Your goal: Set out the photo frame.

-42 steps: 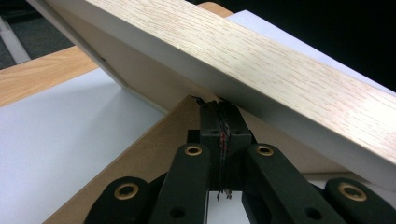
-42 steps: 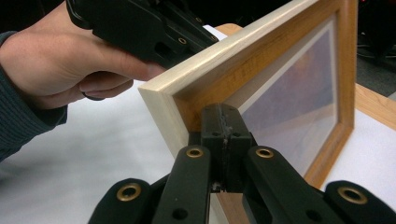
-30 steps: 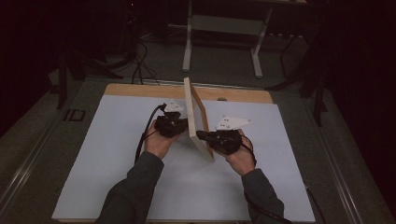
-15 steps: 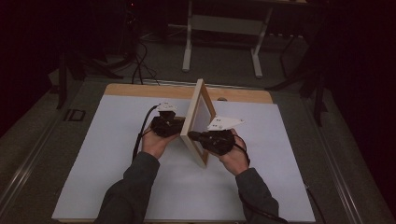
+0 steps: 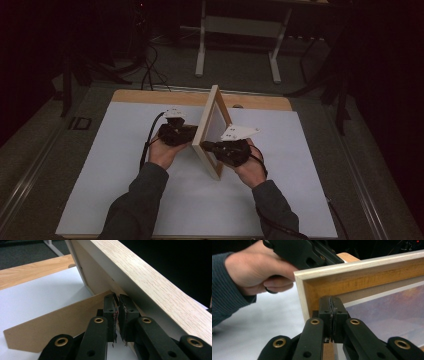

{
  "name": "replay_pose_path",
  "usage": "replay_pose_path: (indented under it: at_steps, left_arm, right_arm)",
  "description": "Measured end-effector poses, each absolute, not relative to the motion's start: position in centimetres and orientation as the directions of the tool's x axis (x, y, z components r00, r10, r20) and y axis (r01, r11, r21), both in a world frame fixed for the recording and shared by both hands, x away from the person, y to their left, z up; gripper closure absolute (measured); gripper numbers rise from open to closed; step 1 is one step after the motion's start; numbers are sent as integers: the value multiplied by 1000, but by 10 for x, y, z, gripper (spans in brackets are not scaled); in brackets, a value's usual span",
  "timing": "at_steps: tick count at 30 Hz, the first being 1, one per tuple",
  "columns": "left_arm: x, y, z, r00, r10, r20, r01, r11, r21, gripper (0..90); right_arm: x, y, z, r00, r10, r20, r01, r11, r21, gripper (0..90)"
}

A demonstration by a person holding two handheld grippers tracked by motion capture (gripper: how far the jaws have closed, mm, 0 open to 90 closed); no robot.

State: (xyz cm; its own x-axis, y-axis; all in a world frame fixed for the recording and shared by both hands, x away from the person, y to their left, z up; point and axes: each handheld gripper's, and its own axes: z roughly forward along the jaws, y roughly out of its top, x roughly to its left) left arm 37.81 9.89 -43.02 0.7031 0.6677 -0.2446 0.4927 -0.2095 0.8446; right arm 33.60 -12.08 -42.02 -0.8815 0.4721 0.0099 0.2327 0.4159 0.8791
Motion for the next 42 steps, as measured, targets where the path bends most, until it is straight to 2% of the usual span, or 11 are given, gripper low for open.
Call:
replay_pose_path:
  at_steps: [9, 18, 24, 30, 37, 42]
  left_arm:
    - [372, 109, -420, 687, 684, -246, 486, -180, 855, 784]
    - [367, 118, -413, 667, 697, -263, 499, -156, 852, 684]
    - [363, 119, -409, 640, 730, -240, 504, -162, 849, 590]
    - [357, 117, -402, 629, 743, -229, 493, -153, 857, 528]
    - [351, 118, -396, 618, 741, -262, 490, -103, 866, 487]
    - [346, 113, -394, 629, 729, -269, 484, -97, 870, 427]
  right_arm:
    - [337, -125, -422, -878, 479, 10, 241, 423, 874, 836]
    - [342, -134, -425, -860, 510, 17, 269, 425, 864, 707]
    - [344, -143, -426, -843, 538, 19, 279, 408, 869, 657]
    - [344, -147, -427, -834, 551, 21, 287, 401, 870, 637]
    - [345, -148, -429, -830, 557, 24, 293, 399, 869, 632]
    - [346, -147, -430, -825, 564, 30, 300, 393, 869, 631]
